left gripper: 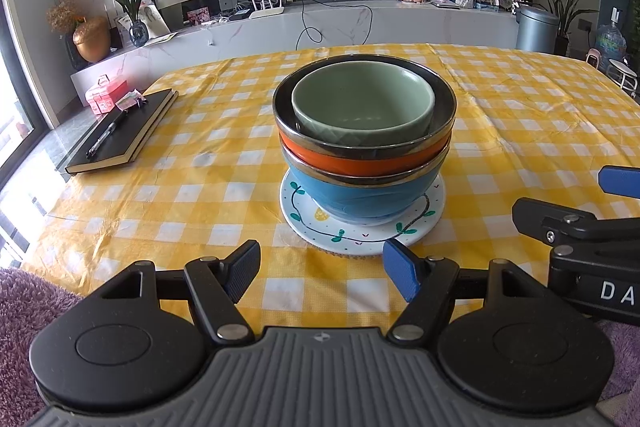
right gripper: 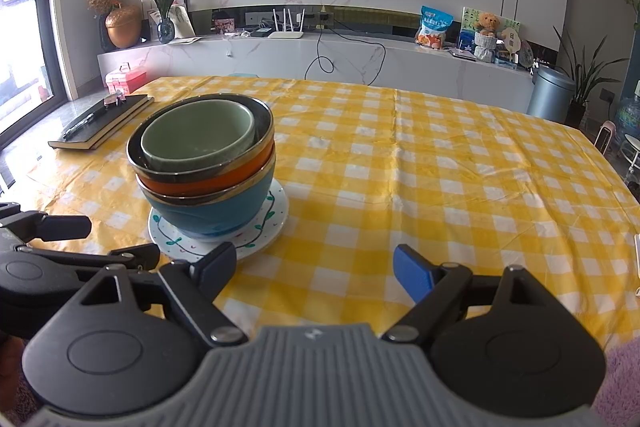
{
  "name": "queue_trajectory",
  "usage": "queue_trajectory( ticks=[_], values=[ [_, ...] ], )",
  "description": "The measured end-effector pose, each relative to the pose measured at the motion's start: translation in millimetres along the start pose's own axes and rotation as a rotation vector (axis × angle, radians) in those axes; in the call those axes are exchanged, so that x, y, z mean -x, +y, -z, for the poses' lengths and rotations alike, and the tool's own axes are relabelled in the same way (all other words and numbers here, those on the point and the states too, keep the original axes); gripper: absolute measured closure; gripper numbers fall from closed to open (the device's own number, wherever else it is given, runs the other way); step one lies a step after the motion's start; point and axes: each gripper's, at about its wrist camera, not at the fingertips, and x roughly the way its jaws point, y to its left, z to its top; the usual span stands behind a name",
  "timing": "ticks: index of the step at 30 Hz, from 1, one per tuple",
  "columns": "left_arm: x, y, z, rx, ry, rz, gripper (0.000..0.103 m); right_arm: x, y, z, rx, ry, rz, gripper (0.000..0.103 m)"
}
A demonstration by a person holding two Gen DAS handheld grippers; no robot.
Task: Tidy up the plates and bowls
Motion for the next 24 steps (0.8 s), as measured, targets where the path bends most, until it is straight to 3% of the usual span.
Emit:
queue_trajectory(
  ticks=[24],
  values=[
    [1.5, -1.0, 0.7, -0.007, -0.011, -0.007, 0.019, -0.9, -1.0, 1.9, 0.001, 0.002, 0.006, 0.018]
  ],
)
